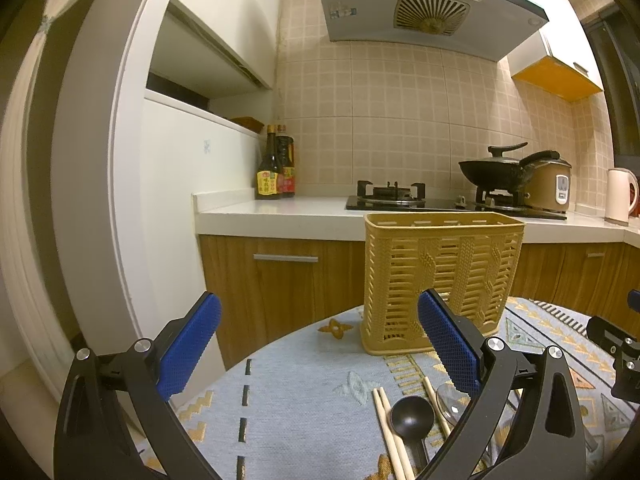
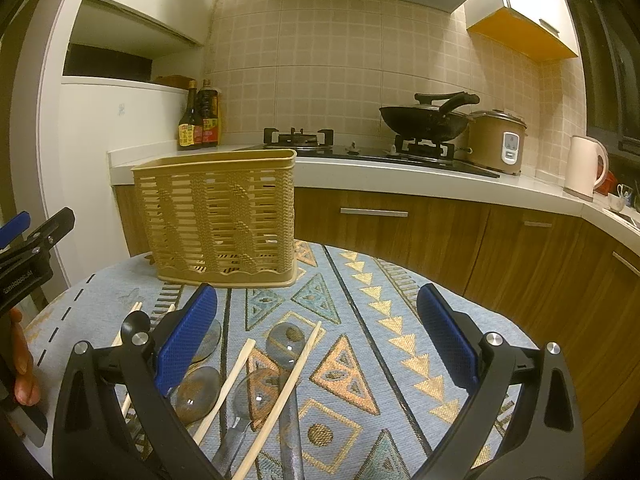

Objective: Organize utensils

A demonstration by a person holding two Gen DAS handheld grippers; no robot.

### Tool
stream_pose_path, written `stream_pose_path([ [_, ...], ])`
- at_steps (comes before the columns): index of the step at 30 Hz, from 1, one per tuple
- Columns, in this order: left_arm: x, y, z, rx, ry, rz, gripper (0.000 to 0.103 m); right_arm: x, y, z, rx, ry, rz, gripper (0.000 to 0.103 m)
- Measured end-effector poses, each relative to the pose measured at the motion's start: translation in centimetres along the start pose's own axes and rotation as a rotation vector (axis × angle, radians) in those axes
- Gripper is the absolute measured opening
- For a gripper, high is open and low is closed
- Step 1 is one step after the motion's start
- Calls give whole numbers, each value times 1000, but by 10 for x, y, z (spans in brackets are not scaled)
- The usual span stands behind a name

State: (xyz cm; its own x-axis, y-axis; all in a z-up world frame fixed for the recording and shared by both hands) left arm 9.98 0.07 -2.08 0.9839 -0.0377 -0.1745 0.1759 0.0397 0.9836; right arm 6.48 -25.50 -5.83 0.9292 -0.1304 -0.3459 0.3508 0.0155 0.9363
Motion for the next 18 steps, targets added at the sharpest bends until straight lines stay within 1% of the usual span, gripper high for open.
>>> stream_pose_path([
  [18,-1,1,0,2,4,1,96,1,-1,1,0,-1,-4,95],
])
Point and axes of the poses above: each gripper's, at about its wrist camera, not at the fingertips, and x roughly the way its jaws point, z to its right, y to its top, the point moved 10 cm from there along x, roughly the way its jaws point, and after that the axes turned 3 degrees about -x, right-handed, at the moved point
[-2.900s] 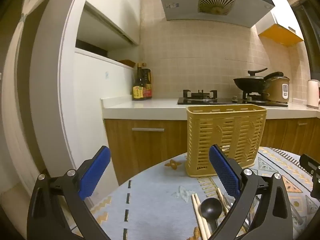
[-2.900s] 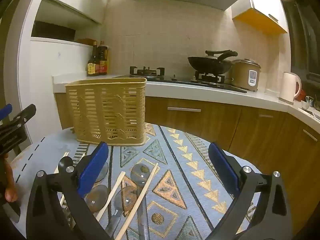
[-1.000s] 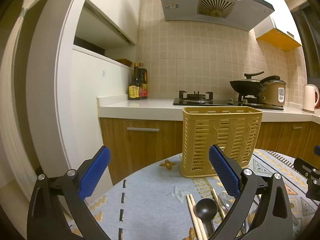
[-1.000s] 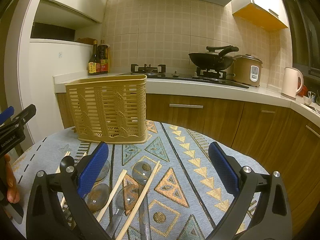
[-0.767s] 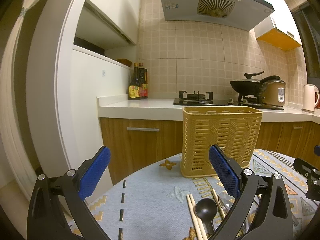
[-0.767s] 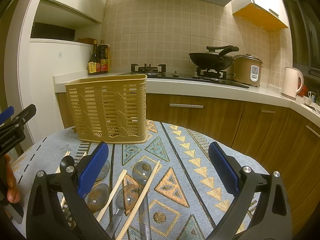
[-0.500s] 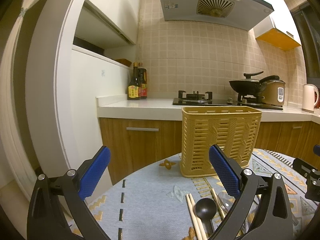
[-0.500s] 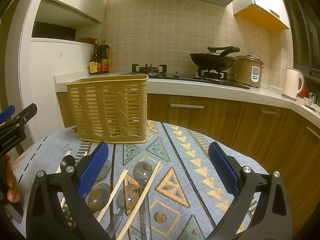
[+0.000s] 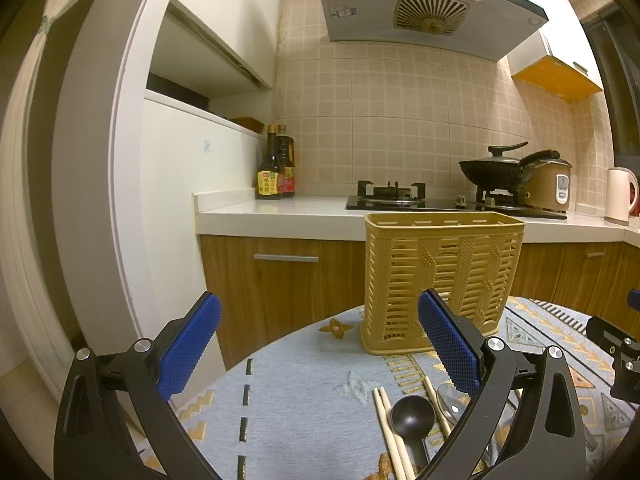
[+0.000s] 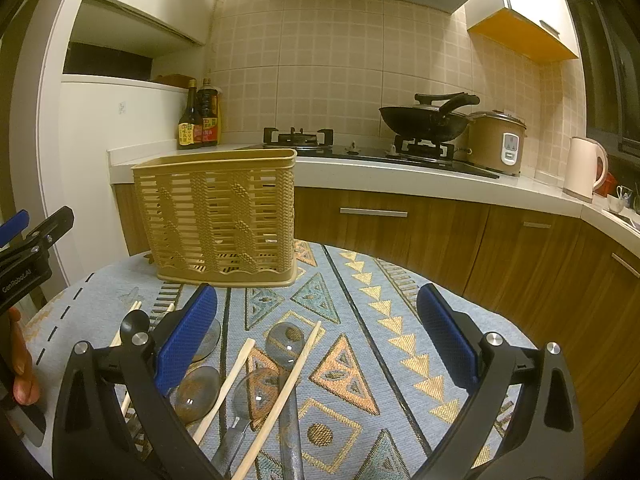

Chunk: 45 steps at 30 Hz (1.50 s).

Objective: Organize utensils

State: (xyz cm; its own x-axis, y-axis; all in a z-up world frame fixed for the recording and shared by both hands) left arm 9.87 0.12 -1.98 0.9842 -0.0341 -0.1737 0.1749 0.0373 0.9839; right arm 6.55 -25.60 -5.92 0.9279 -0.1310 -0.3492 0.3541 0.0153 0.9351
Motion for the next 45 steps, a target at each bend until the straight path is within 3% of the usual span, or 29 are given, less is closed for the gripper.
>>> stream_pose_path([
  [15,0,-1,-1,-1,4,-4,96,1,-1,1,-4,-17,-12,95],
  [22,7,-3,-6,-33,-7,-43,96,5,-3,5,4,-38,-43,95],
  [27,21,-8,-16,-110,-87,-172,96,8,-4,9,7,-77,-58,95],
  [30,32,-19,-22,-140,-141,-308,95,12,-7,8,-4,-101,-82,95],
  [33,38,-42,-13,-103,-234,-480,83,15,-10,6,-8,-80,-105,95],
  [37,34,-72,3,-58,-300,-641,80,21,-15,3,7,-24,-160,95],
  [41,38,-96,16,-21,-315,-770,66,24,-17,3,43,25,-220,95],
  [45,32,-105,26,-80,-387,-857,63,32,-19,17,30,-34,-334,95],
])
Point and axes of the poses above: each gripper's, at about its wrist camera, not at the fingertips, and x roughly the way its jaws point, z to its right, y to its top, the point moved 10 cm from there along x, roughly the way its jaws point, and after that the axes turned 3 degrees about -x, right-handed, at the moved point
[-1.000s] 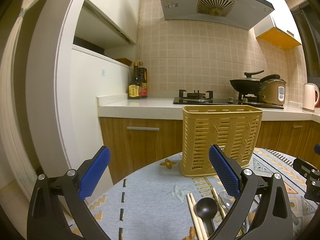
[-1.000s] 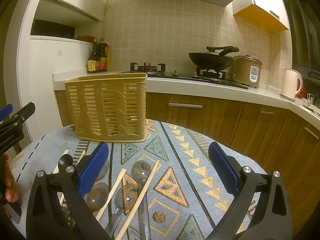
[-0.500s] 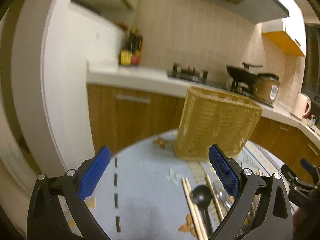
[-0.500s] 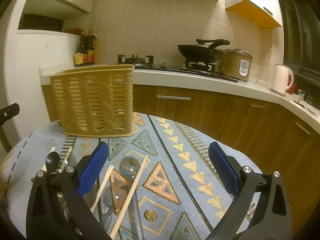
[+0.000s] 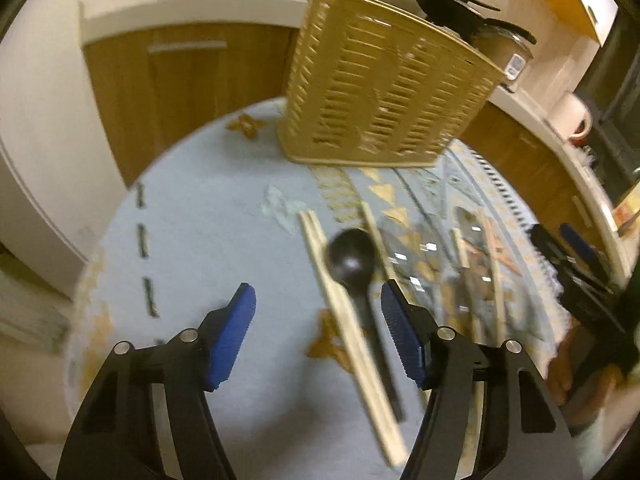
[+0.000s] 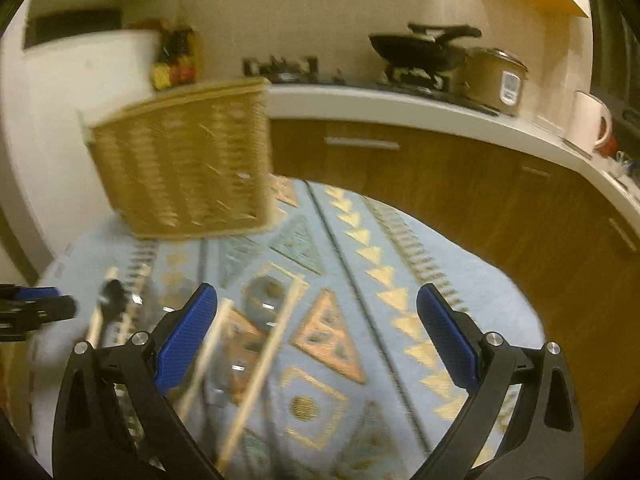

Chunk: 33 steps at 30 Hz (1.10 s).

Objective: Organize utensils
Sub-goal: 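Grasp the black spoon with the left tool while the right tool grasps a chopstick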

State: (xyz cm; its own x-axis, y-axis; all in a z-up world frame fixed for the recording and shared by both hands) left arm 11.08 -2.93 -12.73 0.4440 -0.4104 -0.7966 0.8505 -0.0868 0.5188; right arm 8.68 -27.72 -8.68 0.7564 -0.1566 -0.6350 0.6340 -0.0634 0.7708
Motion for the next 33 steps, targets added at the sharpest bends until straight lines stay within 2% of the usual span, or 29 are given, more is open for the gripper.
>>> stream_pose_path([
  [2,0,-3,14,18,-43,-23,63,2,4,6,34,56,-40,95],
  [3,0,-4,20,29,-49,-34,62,2,7,10,59,91,-61,92],
  [5,5,-8,30,56,-47,-74,51,2,11,15,71,115,-93,83],
  [7,12,-12,35,67,-34,-111,46,3,15,17,52,122,-136,75],
  [8,15,-14,36,72,-29,-120,36,3,16,17,41,129,-150,71],
  [10,23,-18,40,80,-23,-146,26,4,16,14,15,145,-184,65],
  [14,32,-20,42,86,-17,-169,26,9,11,4,2,202,-259,52],
  [17,33,-17,43,91,-1,-175,26,16,4,-8,32,293,-337,40],
  [21,40,-15,47,102,13,-200,26,28,-9,-27,68,399,-461,37],
  [25,43,-12,48,114,26,-198,26,40,-16,-33,24,363,-514,31],
  [30,46,-7,49,117,28,-203,27,56,-26,-29,38,332,-595,26],
  [33,47,-6,49,127,28,-213,28,62,-33,-34,56,362,-643,22],
])
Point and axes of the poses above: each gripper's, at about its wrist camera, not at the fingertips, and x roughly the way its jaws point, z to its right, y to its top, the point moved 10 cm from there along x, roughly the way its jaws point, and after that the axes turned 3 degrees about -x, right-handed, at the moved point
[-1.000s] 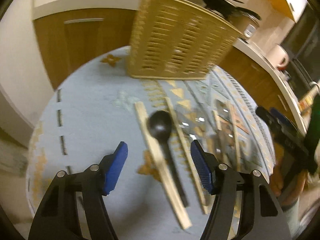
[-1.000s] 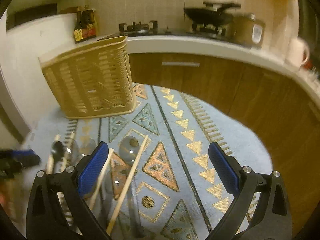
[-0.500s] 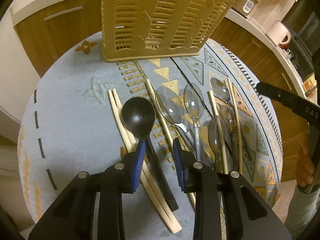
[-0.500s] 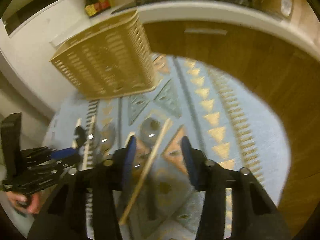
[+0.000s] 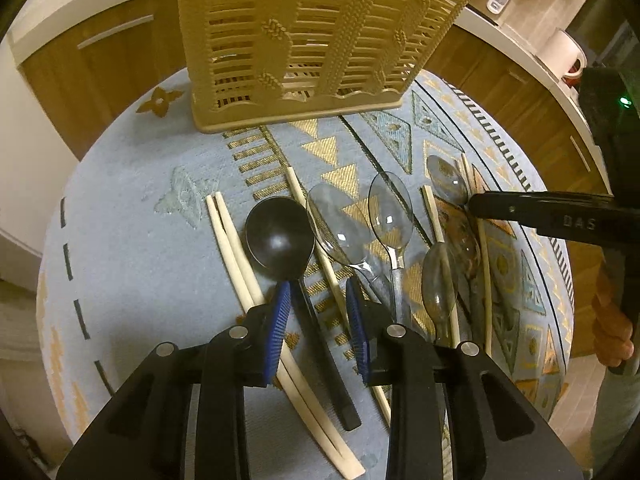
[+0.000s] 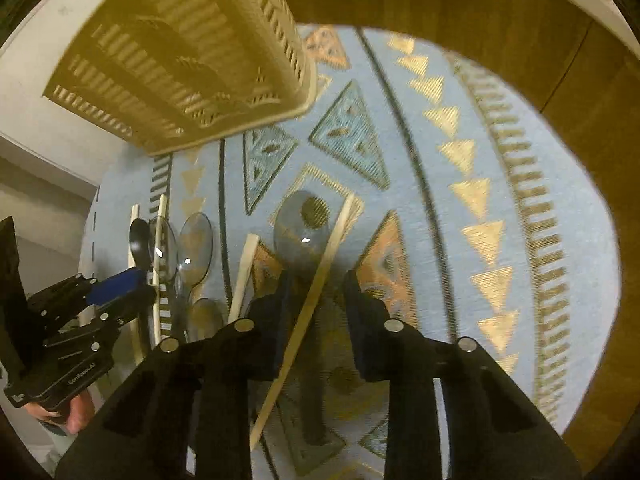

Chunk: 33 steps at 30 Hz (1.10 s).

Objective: Organize utensils
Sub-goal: 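Grasp the black spoon with the left tool while the right tool grasps a chopstick, then lift the black spoon with the left tool into the basket while the right tool drops the chopstick in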

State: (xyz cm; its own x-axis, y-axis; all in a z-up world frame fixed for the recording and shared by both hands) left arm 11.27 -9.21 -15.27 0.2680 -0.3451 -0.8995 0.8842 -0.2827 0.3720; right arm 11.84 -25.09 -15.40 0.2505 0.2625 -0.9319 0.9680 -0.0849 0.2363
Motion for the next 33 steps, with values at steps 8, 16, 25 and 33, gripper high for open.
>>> stream_pose_path([
  [8,4,5,2,42,45,-17,23,2,1,-3,-32,-33,5,6],
  [16,0,7,2,15,0,33,4,-10,-5,-5,-28,-5,63,4],
  [25,-45,13,2,-29,-79,211,4,-53,-6,-4,-58,79,201,4],
  [33,-134,46,8,-34,-167,524,4,-123,13,-45,-182,138,466,4],
])
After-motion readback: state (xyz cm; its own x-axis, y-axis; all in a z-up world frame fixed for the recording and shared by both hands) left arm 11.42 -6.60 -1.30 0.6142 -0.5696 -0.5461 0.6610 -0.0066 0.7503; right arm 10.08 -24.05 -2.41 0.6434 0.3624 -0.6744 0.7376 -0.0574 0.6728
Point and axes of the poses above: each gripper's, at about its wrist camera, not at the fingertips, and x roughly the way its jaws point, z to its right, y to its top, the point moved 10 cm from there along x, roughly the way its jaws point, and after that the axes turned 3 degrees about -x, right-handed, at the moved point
